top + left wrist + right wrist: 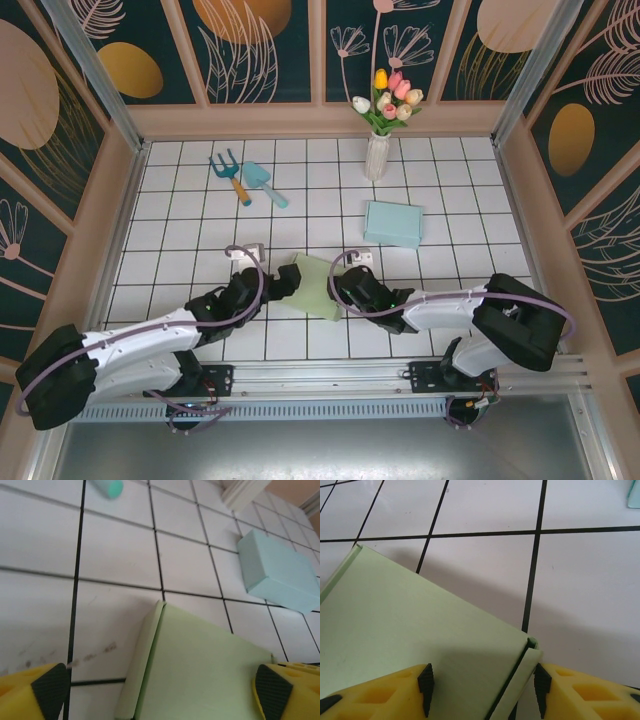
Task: Fold the paper box
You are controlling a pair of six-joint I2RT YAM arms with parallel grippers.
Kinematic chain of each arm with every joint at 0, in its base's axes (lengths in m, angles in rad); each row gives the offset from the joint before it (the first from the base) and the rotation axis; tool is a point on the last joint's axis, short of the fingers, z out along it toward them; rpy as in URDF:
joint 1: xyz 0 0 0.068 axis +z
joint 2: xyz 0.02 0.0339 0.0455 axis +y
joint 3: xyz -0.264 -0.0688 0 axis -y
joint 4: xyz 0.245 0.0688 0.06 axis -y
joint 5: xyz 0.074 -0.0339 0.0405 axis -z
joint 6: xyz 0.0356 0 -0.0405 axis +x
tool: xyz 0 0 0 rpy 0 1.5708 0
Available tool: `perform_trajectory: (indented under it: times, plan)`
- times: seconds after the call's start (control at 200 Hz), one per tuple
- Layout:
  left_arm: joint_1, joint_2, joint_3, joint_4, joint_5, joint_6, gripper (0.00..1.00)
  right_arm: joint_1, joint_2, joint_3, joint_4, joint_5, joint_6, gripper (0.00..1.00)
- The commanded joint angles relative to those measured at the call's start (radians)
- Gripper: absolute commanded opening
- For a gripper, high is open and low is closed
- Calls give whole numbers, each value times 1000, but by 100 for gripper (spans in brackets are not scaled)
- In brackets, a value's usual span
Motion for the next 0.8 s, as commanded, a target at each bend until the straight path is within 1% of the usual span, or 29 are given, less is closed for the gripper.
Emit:
perform_trajectory:
  times: [0.0, 0.05, 0.09, 0.14, 0.195, 0.265, 0.3, 0.365, 0.42, 0.475, 0.545, 0.67, 0.746, 0.796]
  plan:
    - [-5, -2, 11, -35, 76, -68, 99, -7, -14, -39, 7, -52, -52, 58]
    - [-6, -3, 20, -80, 83, -127, 98, -6, -16, -45, 14, -64, -48, 58]
    - [-6, -2, 32, -119, 84, -147, 99, -6, -18, -48, 14, -71, -46, 58]
    - [-7, 6, 54, -180, 60, -183, 99, -6, -18, -50, 8, -72, -46, 59]
    - [-6, 30, 86, -287, 14, -289, 98, -7, -18, -51, 1, -65, -46, 58]
    - [-6, 95, 154, -436, 11, -420, 99, -5, -20, -54, -6, -55, -47, 59]
    - [-6, 140, 201, -500, 33, -431, 99, -7, -21, -55, -5, -54, -47, 59]
    - [-7, 223, 295, -580, 98, -405, 99, -7, -21, -62, 5, -61, -50, 59]
    - [-11, 275, 344, -594, 160, -389, 99, -7, -19, -69, 18, -66, -54, 59]
    - [-14, 297, 367, -585, 190, -397, 99, -7, -14, -69, 24, -67, -60, 59]
    - [-15, 298, 383, -586, 177, -425, 98, -9, -5, -68, 28, -67, -67, 59]
    - [-16, 291, 407, -637, 122, -484, 99, -12, 3, -73, 44, -78, -70, 59]
    - [-15, 296, 413, -671, 114, -522, 99, -15, 4, -77, 53, -85, -74, 59]
    - [-16, 301, 412, -677, 129, -532, 99, -19, 6, -78, 56, -89, -78, 59]
